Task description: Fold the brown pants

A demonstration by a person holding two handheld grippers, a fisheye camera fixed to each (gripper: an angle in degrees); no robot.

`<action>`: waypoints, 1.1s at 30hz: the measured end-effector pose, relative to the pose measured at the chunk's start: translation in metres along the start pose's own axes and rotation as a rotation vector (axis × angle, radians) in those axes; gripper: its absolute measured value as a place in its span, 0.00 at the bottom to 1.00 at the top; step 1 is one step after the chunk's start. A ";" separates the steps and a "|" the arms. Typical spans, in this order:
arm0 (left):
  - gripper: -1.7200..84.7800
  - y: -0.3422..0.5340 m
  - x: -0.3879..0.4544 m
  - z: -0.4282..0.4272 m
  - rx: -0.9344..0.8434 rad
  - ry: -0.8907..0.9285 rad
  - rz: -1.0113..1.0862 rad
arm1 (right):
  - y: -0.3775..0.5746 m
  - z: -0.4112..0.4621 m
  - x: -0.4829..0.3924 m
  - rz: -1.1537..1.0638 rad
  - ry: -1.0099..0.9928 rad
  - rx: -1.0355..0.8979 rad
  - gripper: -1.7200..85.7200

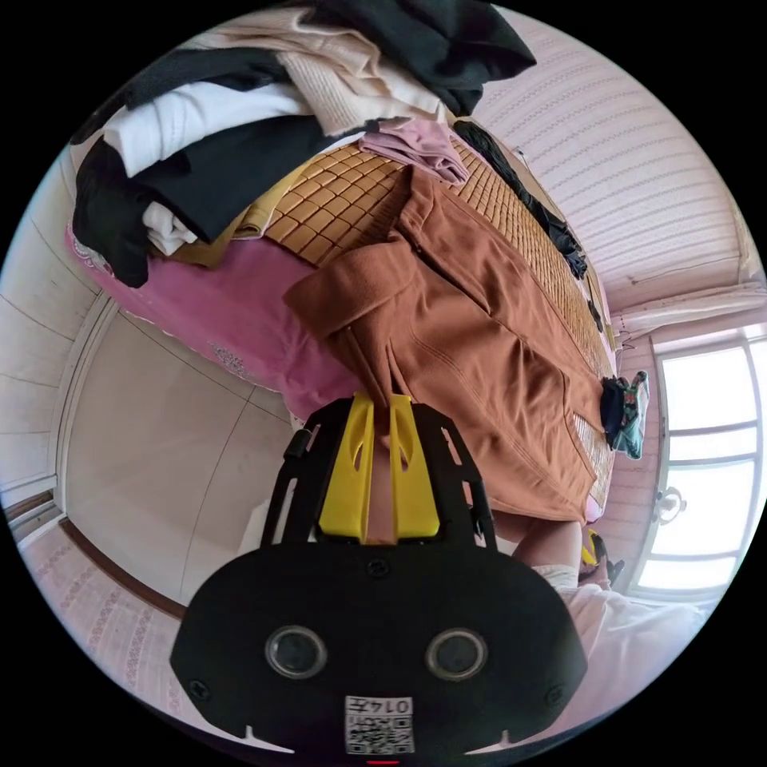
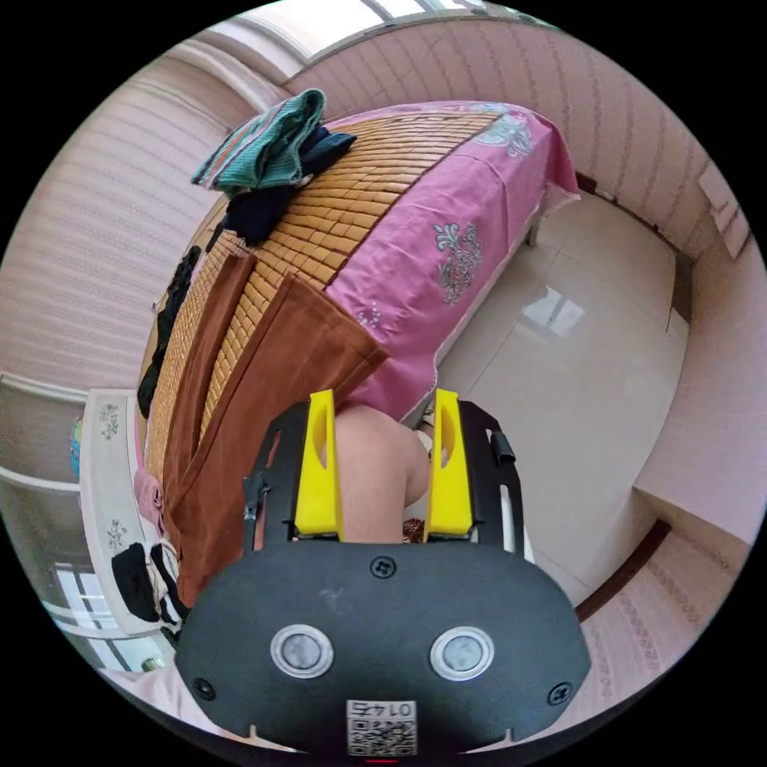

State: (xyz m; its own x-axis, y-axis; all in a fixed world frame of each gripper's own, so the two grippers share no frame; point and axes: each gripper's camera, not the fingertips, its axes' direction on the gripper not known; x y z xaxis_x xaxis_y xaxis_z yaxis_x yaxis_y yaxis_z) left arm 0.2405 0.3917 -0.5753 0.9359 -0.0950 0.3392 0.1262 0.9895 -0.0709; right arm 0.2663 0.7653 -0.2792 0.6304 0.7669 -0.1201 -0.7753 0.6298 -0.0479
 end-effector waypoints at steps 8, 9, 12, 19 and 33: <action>0.01 -0.002 0.015 0.004 0.016 -0.041 -0.015 | -0.060 0.006 0.025 0.057 -0.195 -0.069 0.14; 0.01 -0.003 0.020 0.005 0.021 -0.062 -0.012 | -0.065 0.006 0.025 0.062 -0.207 -0.083 0.13; 0.01 -0.001 0.036 0.007 0.062 -0.130 0.016 | -0.081 -0.006 0.022 0.014 -0.218 -0.079 0.06; 0.01 -0.002 0.060 -0.001 0.114 -0.163 0.121 | -0.120 -0.059 -0.019 -0.218 -0.213 -0.020 0.04; 0.07 -0.159 0.162 -0.008 0.373 -0.090 0.204 | -0.285 -0.054 -0.252 -0.514 -0.104 0.027 0.09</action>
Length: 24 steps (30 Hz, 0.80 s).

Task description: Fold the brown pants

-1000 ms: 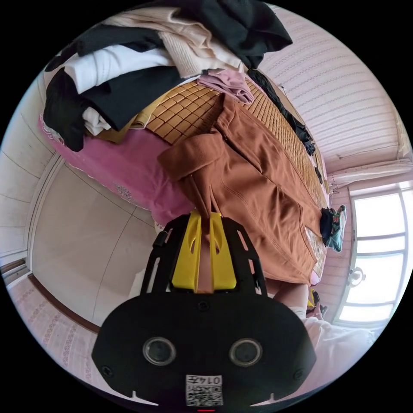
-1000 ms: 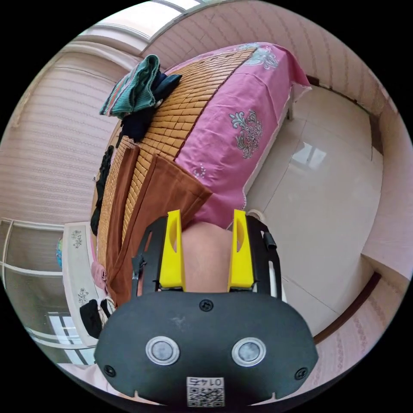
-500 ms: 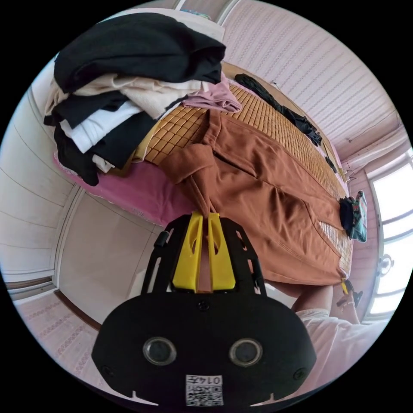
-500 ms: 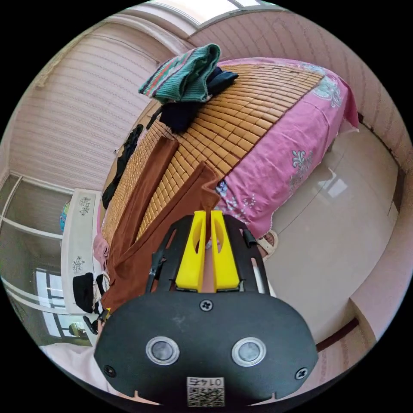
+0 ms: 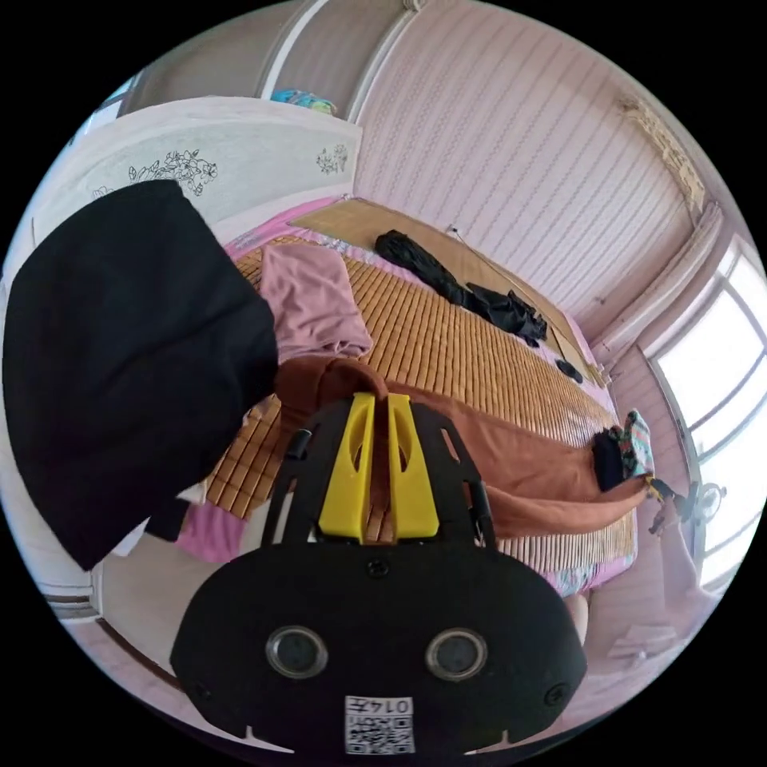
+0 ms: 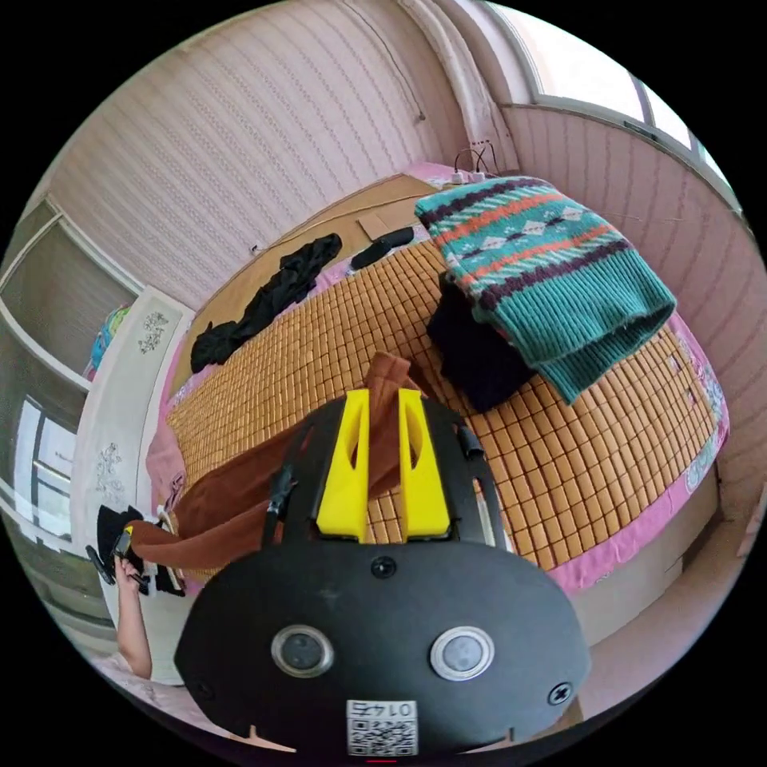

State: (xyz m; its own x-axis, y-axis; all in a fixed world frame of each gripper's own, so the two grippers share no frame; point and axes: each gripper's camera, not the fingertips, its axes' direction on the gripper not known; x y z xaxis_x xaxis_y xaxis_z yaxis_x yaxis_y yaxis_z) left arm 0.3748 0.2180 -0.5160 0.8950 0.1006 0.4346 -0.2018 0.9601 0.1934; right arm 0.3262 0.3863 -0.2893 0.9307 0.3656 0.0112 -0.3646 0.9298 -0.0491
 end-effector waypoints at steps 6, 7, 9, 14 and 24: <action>0.15 -0.014 -0.016 0.083 -0.066 -0.185 -0.156 | 0.022 0.046 0.022 0.142 -0.057 0.018 0.12; 0.15 -0.002 -0.023 0.087 -0.061 -0.169 -0.145 | 0.036 0.052 0.028 0.121 -0.047 0.015 0.13; 0.16 0.022 -0.040 0.092 -0.057 -0.168 -0.150 | 0.059 0.062 0.041 0.115 -0.005 -0.001 0.14; 0.19 0.083 -0.102 0.127 -0.138 -0.151 -0.308 | 0.098 0.086 0.077 0.261 -0.026 -0.010 0.16; 0.12 0.093 -0.106 0.249 -0.279 -0.097 -0.384 | 0.067 0.120 0.058 0.303 -0.119 -0.034 0.07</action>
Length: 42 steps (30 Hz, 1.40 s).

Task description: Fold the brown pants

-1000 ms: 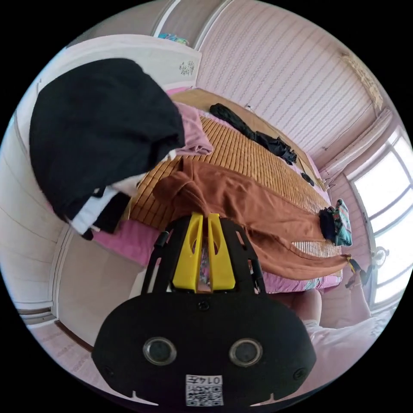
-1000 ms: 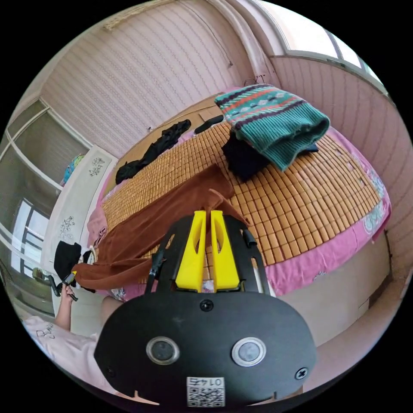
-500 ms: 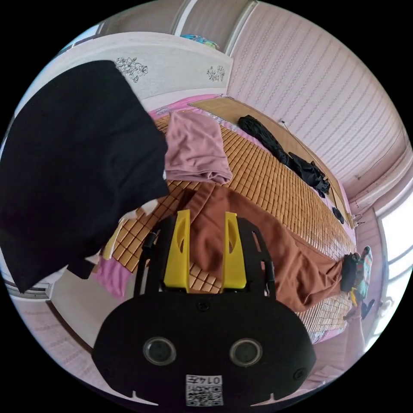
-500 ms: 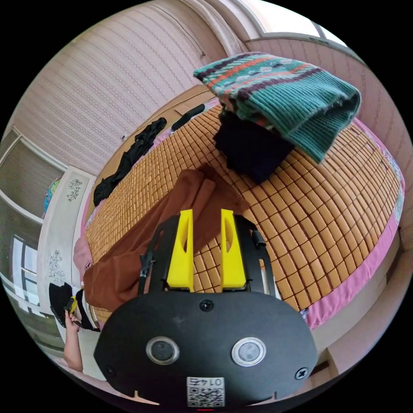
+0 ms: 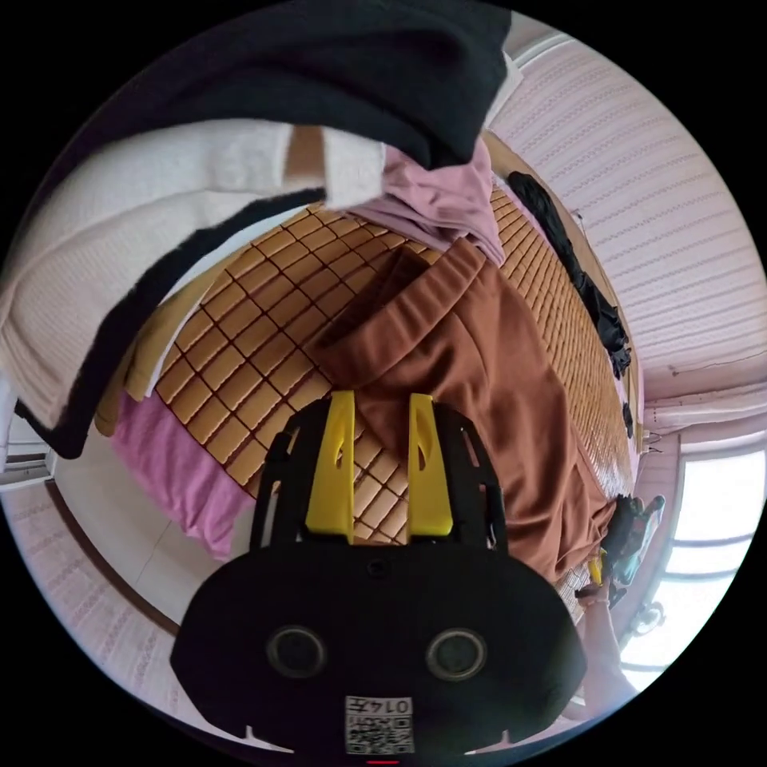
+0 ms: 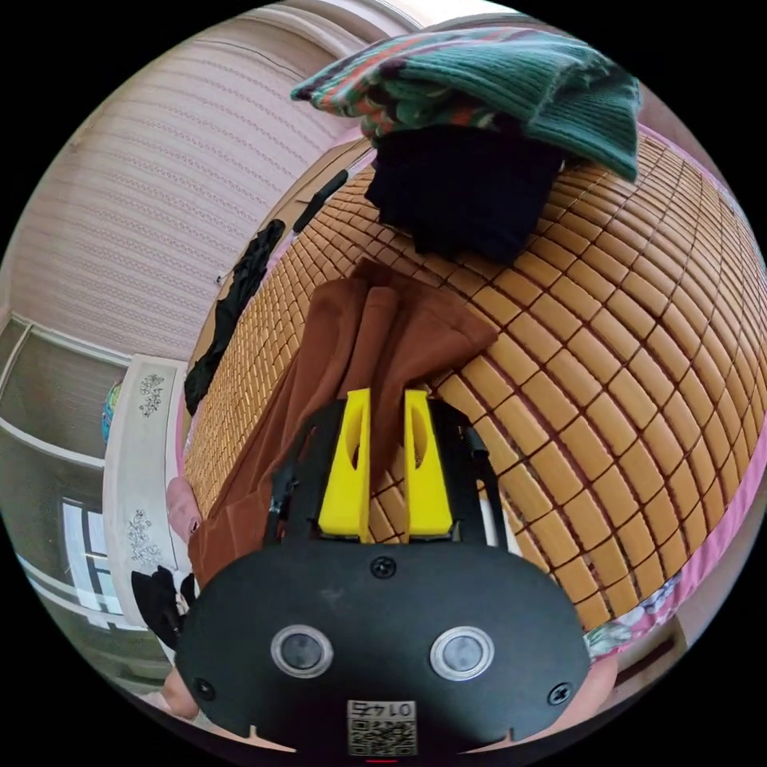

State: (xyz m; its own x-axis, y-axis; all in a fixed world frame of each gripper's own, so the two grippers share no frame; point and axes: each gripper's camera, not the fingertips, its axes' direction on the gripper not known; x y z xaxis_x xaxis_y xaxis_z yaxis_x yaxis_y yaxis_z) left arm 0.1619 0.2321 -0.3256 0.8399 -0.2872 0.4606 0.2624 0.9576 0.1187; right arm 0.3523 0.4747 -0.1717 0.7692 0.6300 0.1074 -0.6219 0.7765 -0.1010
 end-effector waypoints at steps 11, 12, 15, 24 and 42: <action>0.01 0.073 0.018 0.002 0.020 -0.099 0.306 | 0.042 -0.073 0.027 -0.165 -0.050 -0.125 0.03; 0.02 0.095 0.013 0.000 0.006 -0.116 0.330 | 0.049 -0.080 0.031 -0.168 -0.047 -0.132 0.03; 0.04 0.156 -0.005 0.005 -0.040 -0.179 0.402 | 0.087 -0.107 0.056 -0.166 0.006 -0.165 0.03; 0.09 0.273 0.025 -0.003 0.012 -0.305 0.658 | 0.155 -0.180 0.118 -0.067 0.188 -0.070 0.09; 0.13 0.526 0.457 0.329 -0.366 -0.159 1.660 | 0.128 -0.111 0.067 -0.138 0.125 -0.048 0.10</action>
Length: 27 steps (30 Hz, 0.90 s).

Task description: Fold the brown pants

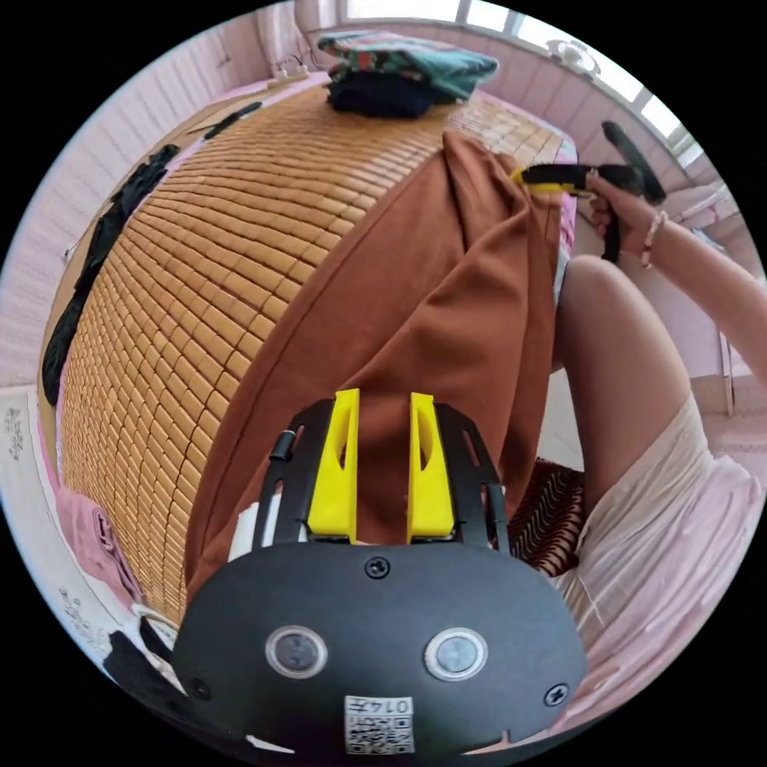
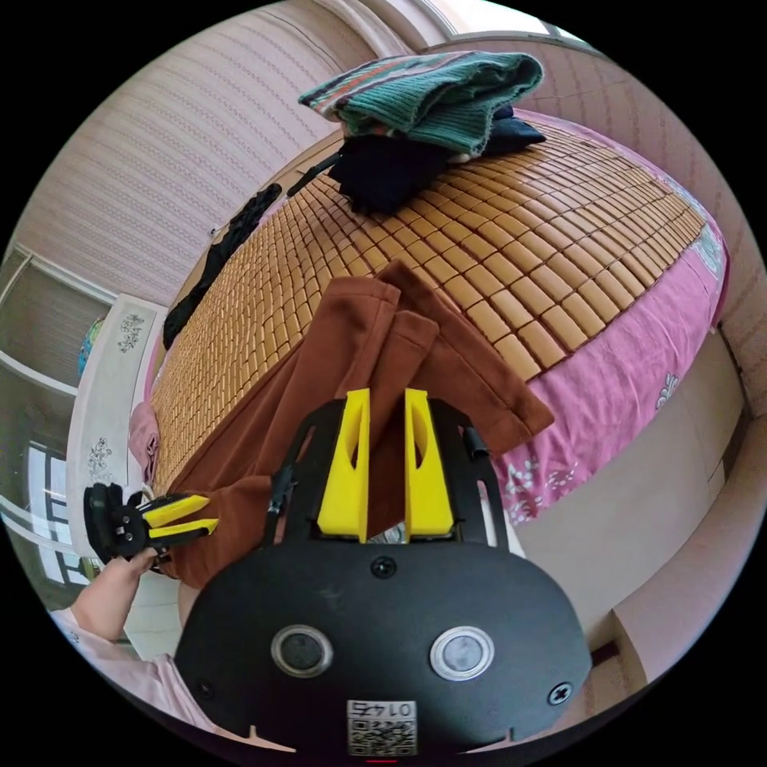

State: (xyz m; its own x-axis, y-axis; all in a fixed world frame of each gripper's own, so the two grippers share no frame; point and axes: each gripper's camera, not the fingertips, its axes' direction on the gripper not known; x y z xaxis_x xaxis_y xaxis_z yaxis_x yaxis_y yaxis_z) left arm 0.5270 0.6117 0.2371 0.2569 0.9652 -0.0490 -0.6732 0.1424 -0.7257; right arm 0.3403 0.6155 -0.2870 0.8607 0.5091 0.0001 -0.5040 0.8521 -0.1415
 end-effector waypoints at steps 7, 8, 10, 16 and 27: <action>0.09 -0.038 0.025 0.038 -0.088 0.023 0.057 | -0.005 -0.003 0.003 -0.006 -0.082 -0.031 0.04; 0.08 -0.039 0.028 0.040 -0.088 0.024 0.064 | -0.004 -0.010 0.002 -0.018 -0.097 -0.022 0.04; 0.02 -0.043 0.038 0.045 -0.080 0.029 0.095 | -0.002 -0.027 -0.002 -0.049 -0.119 0.008 0.03; 0.01 -0.048 0.049 0.041 -0.025 -0.053 0.086 | 0.030 -0.083 0.014 -0.068 -0.039 0.122 0.04; 0.04 -0.047 0.039 0.065 -0.022 -0.038 -0.010 | 0.040 -0.072 0.027 0.102 0.224 0.078 0.09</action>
State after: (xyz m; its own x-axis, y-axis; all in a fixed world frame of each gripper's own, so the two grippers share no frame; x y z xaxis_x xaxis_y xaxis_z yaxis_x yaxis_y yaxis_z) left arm 0.5231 0.6573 0.3140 0.2369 0.9714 -0.0163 -0.6552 0.1474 -0.7409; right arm 0.3485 0.6547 -0.3640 0.7953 0.5607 -0.2304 -0.5857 0.8088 -0.0532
